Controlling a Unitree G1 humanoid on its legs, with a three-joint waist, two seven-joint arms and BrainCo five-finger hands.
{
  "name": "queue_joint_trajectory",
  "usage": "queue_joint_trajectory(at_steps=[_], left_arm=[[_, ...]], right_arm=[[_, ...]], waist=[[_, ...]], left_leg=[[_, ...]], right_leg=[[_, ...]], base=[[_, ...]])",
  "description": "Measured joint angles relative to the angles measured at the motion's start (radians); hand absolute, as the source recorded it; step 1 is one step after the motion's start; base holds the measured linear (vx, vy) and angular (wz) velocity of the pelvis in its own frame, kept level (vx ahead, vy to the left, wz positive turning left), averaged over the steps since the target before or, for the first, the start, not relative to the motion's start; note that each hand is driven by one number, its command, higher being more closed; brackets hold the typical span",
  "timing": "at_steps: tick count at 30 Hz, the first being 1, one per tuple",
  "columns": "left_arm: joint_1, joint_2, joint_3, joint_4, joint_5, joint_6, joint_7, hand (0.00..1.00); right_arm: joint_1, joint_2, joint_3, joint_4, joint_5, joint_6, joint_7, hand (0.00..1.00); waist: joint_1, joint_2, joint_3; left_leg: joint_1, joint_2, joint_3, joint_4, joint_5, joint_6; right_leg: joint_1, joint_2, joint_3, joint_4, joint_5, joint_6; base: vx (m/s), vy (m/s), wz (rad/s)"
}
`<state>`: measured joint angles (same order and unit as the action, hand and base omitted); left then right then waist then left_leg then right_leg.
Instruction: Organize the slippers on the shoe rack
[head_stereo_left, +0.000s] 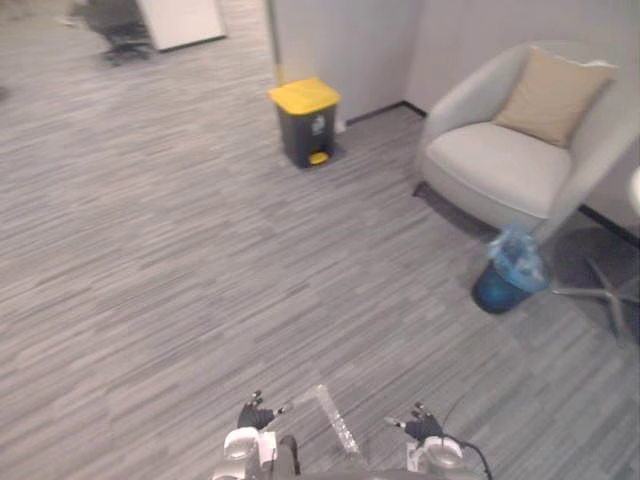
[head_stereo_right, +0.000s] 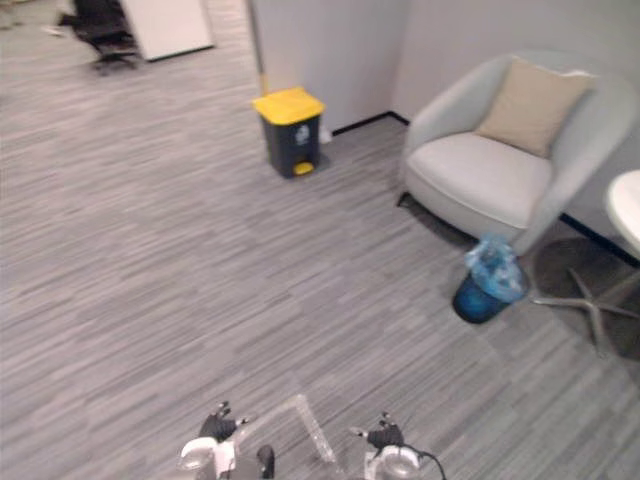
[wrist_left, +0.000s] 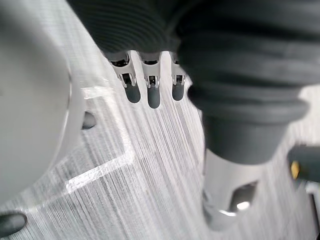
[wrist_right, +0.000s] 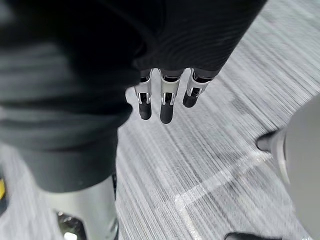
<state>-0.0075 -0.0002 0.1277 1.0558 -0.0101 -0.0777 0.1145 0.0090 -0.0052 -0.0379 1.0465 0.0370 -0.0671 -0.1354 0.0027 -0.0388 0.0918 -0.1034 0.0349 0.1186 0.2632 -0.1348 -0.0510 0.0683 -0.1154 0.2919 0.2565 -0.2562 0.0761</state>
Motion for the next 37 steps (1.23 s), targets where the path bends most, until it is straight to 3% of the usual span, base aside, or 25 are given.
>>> queue_joint_trajectory(at_steps=[3,5,8,10,13,15,17,18,20,21,22,24,26,27,28,29,31,35,37], left_arm=[[0.000,0.012,-0.010,0.021,0.004,0.004,0.000,0.00],[0.000,0.020,-0.013,0.042,0.009,0.005,0.001,0.00],[-0.002,0.036,-0.046,0.059,0.010,0.005,-0.002,0.00],[-0.011,0.037,-0.073,0.086,0.014,0.006,-0.003,0.00],[-0.020,0.024,-0.101,0.100,0.031,0.018,-0.007,0.00],[-0.021,0.013,-0.107,0.104,0.039,0.017,-0.012,0.00],[-0.025,0.014,-0.076,0.086,0.040,0.017,-0.013,0.00],[-0.025,0.003,-0.030,0.065,0.040,0.017,-0.013,0.00],[-0.014,-0.010,0.018,0.034,0.038,0.016,-0.010,0.00],[-0.012,-0.010,0.035,0.034,0.038,0.014,-0.011,0.00],[-0.014,-0.012,0.043,0.033,0.038,0.014,-0.010,0.00],[-0.015,-0.014,0.037,0.030,0.036,0.013,-0.009,0.00],[-0.007,-0.022,0.023,0.016,0.029,0.010,-0.008,0.00],[-0.001,-0.022,0.005,0.016,0.026,0.008,-0.007,0.00],[-0.001,-0.015,-0.009,0.017,0.026,0.005,-0.006,0.00],[0.003,0.003,-0.019,0.021,0.026,0.005,-0.004,0.00],[0.008,0.022,-0.032,0.020,0.027,0.006,-0.004,0.00],[0.011,0.024,-0.039,0.041,0.027,0.006,-0.004,0.00],[0.011,0.024,-0.038,0.052,0.026,0.006,-0.003,0.00]], right_arm=[[-0.001,0.008,-0.001,-0.008,-0.004,0.000,0.003,0.00],[-0.009,0.010,0.001,-0.006,-0.035,0.001,0.007,0.00],[-0.014,0.009,0.002,0.002,-0.039,0.000,0.007,0.00],[-0.024,-0.013,0.003,0.030,-0.039,-0.003,0.006,0.00],[-0.028,-0.050,0.001,0.042,-0.039,-0.002,0.005,0.00],[-0.014,-0.079,-0.001,0.073,-0.038,-0.002,0.005,0.00],[-0.009,-0.076,-0.036,0.077,-0.036,-0.002,0.004,0.00],[-0.007,-0.076,-0.034,0.068,-0.035,-0.002,0.004,0.00],[0.003,-0.079,-0.026,0.044,-0.035,-0.003,0.005,0.00],[0.008,-0.079,-0.029,0.034,-0.032,-0.002,0.000,0.00],[0.004,-0.078,-0.029,0.025,-0.032,-0.003,-0.002,0.00],[0.004,-0.077,-0.037,0.022,-0.024,-0.003,-0.002,0.00],[0.013,-0.081,-0.037,0.017,-0.014,-0.004,-0.002,0.00],[0.015,-0.086,-0.037,0.021,-0.015,-0.004,-0.002,0.00],[0.013,-0.083,-0.040,0.030,-0.015,-0.001,-0.002,0.00],[0.017,-0.067,-0.042,0.026,-0.014,-0.003,-0.001,0.00],[0.033,-0.050,-0.041,0.027,-0.015,-0.002,-0.001,0.00],[0.035,-0.054,-0.066,0.031,-0.015,-0.002,0.000,0.00],[0.034,-0.061,-0.078,0.036,-0.015,-0.002,0.000,0.00]], waist=[[0.001,0.015,0.008],[0.001,0.019,0.008],[-0.001,0.014,0.003],[0.001,0.033,-0.012],[-0.015,0.068,0.005],[-0.017,0.070,0.004],[-0.013,0.066,0.018],[-0.010,0.062,0.030],[0.006,0.078,0.041],[0.013,0.074,0.043],[0.010,0.074,0.043],[0.009,0.073,0.044],[0.008,0.080,0.039],[0.010,0.091,0.032],[0.010,0.091,0.023],[0.003,0.063,0.008],[0.006,0.031,-0.008],[0.007,0.036,-0.016],[0.006,0.054,-0.020]], left_leg=[[0.093,0.007,0.108,-0.022,-0.021,0.035],[0.160,0.016,0.187,-0.060,-0.024,0.040],[0.193,0.026,0.245,-0.078,-0.025,0.039],[0.197,0.045,0.246,-0.102,-0.024,0.039],[0.231,0.048,0.248,-0.120,-0.024,0.038],[0.245,0.063,0.250,-0.080,-0.028,0.023],[0.207,0.105,0.251,0.080,-0.052,-0.016],[0.159,0.145,0.244,0.235,-0.056,-0.021],[0.078,0.199,0.198,0.447,-0.034,-0.005],[0.053,0.187,0.132,0.486,-0.060,0.006],[0.051,0.152,0.074,0.434,-0.125,-0.003],[0.049,0.100,-0.021,0.288,-0.174,-0.004],[0.059,0.058,-0.144,0.093,-0.160,-0.012],[0.063,0.066,-0.158,0.059,-0.114,-0.033],[0.074,0.059,-0.114,0.051,-0.117,-0.018],[0.086,0.044,-0.080,0.036,-0.112,-0.010],[0.117,0.021,-0.034,-0.009,-0.105,0.000],[0.184,-0.002,0.023,-0.085,-0.094,0.014],[0.189,-0.008,0.028,-0.087,-0.094,0.014]], right_leg=[[-0.056,0.000,-0.014,0.127,0.038,0.017],[-0.114,-0.016,-0.134,0.217,0.033,0.013],[-0.165,-0.025,-0.400,0.149,0.066,-0.023],[-0.136,0.000,-0.461,0.044,0.090,-0.057],[-0.078,0.027,-0.433,-0.079,0.117,-0.056],[-0.039,0.045,-0.419,-0.114,0.126,-0.058],[-0.007,0.060,-0.390,-0.131,0.130,-0.061],[0.001,0.073,-0.363,-0.133,0.130,-0.064],[-0.001,0.104,-0.299,-0.111,0.121,-0.076],[-0.006,0.106,-0.249,-0.098,0.114,-0.077],[-0.023,0.106,-0.202,-0.086,0.107,-0.073],[-0.042,0.101,-0.132,-0.086,0.108,-0.071],[-0.065,0.106,-0.060,-0.082,0.106,-0.044],[-0.072,0.117,-0.038,-0.071,0.098,-0.026],[-0.066,0.109,-0.011,-0.067,0.101,-0.016],[-0.071,0.086,0.002,-0.069,0.109,-0.001],[-0.081,0.062,-0.003,-0.071,0.106,0.003],[-0.082,0.042,-0.010,-0.091,0.114,0.017],[-0.079,0.040,-0.023,-0.101,0.116,0.020]], base=[[0.19,0.192,-1.08],[0.11,0.095,-1.16],[0.08,0.005,-1.01],[0.09,-0.080,-1.15],[0.06,-0.084,-0.66],[0.08,-0.103,-0.27],[0.03,-0.101,-0.39],[-0.01,-0.091,-0.66],[0.00,0.023,-0.97],[0.04,0.142,-1.20],[0.03,0.152,-1.24],[0.03,0.170,-1.16],[0.02,0.250,-1.14],[0.04,0.238,-0.97],[0.11,0.229,-0.83],[0.17,0.239,-0.74],[0.13,0.146,-0.58],[0.17,0.084,-0.44],[0.12,0.029,-0.19]])
